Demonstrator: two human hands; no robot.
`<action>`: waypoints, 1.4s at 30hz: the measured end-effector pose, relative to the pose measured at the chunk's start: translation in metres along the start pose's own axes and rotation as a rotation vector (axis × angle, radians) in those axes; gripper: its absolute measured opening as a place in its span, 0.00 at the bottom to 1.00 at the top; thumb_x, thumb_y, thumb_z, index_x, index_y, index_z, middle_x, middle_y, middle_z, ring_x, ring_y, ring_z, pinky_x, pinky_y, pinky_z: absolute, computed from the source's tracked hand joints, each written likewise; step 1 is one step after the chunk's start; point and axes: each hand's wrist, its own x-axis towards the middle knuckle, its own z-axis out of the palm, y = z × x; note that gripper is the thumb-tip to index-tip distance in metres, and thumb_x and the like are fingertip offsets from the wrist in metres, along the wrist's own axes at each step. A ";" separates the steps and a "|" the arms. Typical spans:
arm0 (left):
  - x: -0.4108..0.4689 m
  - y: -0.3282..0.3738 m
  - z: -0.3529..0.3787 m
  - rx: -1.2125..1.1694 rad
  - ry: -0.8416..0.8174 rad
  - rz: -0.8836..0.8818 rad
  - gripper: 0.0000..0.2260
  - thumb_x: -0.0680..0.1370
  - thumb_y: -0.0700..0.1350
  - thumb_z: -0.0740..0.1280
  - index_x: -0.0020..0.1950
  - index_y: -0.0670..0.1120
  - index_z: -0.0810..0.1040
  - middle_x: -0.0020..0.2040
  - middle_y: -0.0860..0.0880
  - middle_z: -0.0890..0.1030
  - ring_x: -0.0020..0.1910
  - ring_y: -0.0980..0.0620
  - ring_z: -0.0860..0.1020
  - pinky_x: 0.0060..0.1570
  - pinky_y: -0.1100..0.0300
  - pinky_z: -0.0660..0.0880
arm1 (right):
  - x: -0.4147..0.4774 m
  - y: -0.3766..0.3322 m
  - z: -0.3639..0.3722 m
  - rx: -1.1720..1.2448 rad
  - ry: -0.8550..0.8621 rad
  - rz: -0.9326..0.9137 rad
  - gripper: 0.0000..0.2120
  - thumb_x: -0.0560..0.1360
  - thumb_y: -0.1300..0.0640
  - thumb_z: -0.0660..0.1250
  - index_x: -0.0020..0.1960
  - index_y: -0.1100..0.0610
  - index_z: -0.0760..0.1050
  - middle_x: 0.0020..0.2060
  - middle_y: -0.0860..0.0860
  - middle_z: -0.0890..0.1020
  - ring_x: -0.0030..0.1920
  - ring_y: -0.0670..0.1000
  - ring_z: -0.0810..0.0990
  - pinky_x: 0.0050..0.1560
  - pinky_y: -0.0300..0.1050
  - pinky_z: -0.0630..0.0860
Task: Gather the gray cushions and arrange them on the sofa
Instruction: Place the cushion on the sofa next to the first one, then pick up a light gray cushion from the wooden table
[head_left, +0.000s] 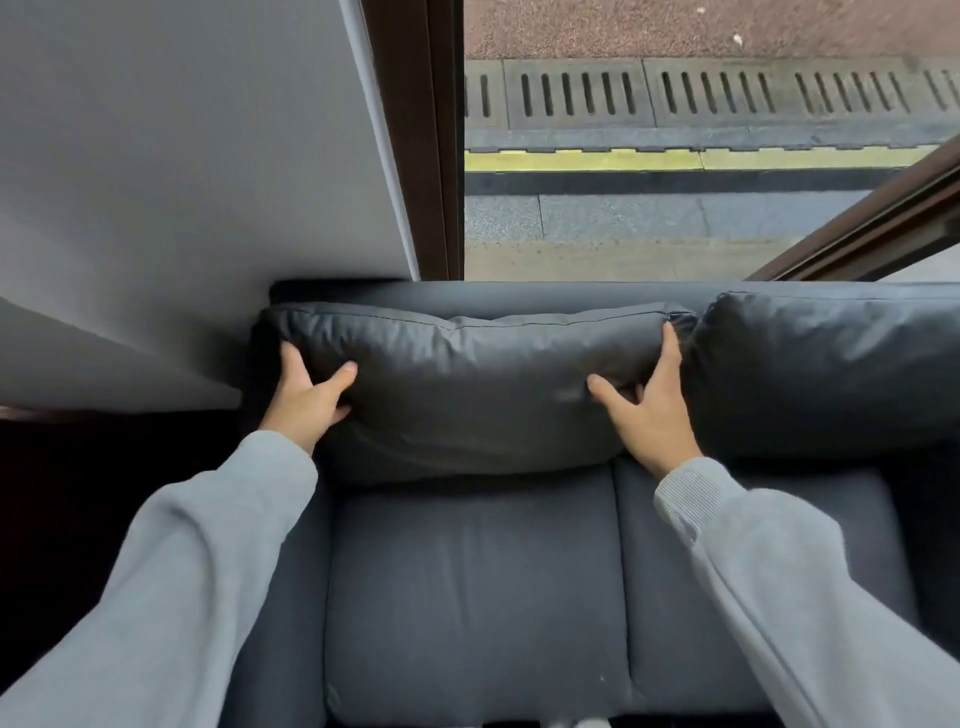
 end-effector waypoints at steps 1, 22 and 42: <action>0.000 -0.001 -0.001 0.051 0.007 -0.008 0.41 0.79 0.48 0.71 0.83 0.59 0.46 0.82 0.52 0.57 0.73 0.47 0.70 0.66 0.42 0.75 | 0.000 -0.001 -0.001 -0.116 -0.032 0.012 0.51 0.76 0.47 0.74 0.84 0.44 0.40 0.84 0.50 0.48 0.83 0.51 0.52 0.81 0.50 0.53; -0.379 0.049 0.289 1.667 -0.506 0.875 0.41 0.73 0.78 0.40 0.82 0.61 0.36 0.82 0.49 0.30 0.79 0.41 0.29 0.74 0.31 0.36 | -0.291 0.023 -0.264 -0.740 0.160 0.344 0.48 0.69 0.17 0.41 0.83 0.37 0.40 0.82 0.59 0.35 0.81 0.61 0.32 0.77 0.68 0.34; -1.107 -0.102 0.646 1.487 -1.175 1.748 0.44 0.68 0.81 0.41 0.81 0.65 0.41 0.83 0.50 0.34 0.80 0.43 0.32 0.72 0.32 0.33 | -0.946 0.262 -0.697 -0.276 0.954 1.190 0.46 0.72 0.20 0.45 0.84 0.39 0.42 0.83 0.59 0.40 0.82 0.63 0.37 0.77 0.68 0.34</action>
